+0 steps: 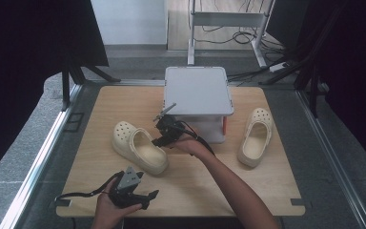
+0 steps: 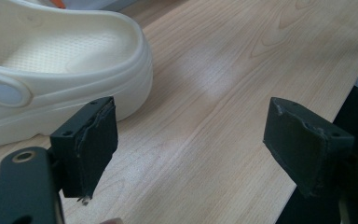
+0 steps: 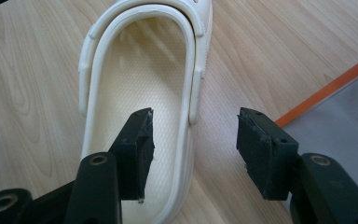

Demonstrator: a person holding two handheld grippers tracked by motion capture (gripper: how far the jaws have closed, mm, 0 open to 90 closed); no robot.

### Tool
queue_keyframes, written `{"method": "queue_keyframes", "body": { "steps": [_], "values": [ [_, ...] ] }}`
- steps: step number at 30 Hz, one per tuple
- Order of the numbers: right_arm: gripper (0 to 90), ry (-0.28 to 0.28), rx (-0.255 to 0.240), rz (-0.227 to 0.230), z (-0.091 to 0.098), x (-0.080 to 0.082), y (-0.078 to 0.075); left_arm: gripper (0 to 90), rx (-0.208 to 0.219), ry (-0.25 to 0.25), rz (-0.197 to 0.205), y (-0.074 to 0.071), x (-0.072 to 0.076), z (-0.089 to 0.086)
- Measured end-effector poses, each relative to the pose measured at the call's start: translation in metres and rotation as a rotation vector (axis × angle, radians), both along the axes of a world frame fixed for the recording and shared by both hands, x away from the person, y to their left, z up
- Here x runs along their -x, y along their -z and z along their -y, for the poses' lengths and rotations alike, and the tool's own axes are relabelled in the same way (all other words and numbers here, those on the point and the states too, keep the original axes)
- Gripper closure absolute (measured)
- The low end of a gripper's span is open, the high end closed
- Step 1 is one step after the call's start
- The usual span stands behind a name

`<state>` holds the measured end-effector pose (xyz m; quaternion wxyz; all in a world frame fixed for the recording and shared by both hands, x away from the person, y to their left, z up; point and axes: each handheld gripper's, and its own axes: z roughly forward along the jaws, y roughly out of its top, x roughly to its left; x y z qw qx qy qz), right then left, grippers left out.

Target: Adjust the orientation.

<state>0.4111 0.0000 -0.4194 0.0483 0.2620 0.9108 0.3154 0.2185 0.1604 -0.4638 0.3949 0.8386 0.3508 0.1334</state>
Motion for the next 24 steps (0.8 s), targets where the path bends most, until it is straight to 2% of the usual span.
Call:
{"method": "queue_keyframes", "body": {
  "steps": [24],
  "values": [
    [50.2,0.005,-0.044,-0.014,-0.014,-0.017,0.022,18.0,0.002,-0.001,-0.008,0.001,-0.001,-0.002]
  ]
}}
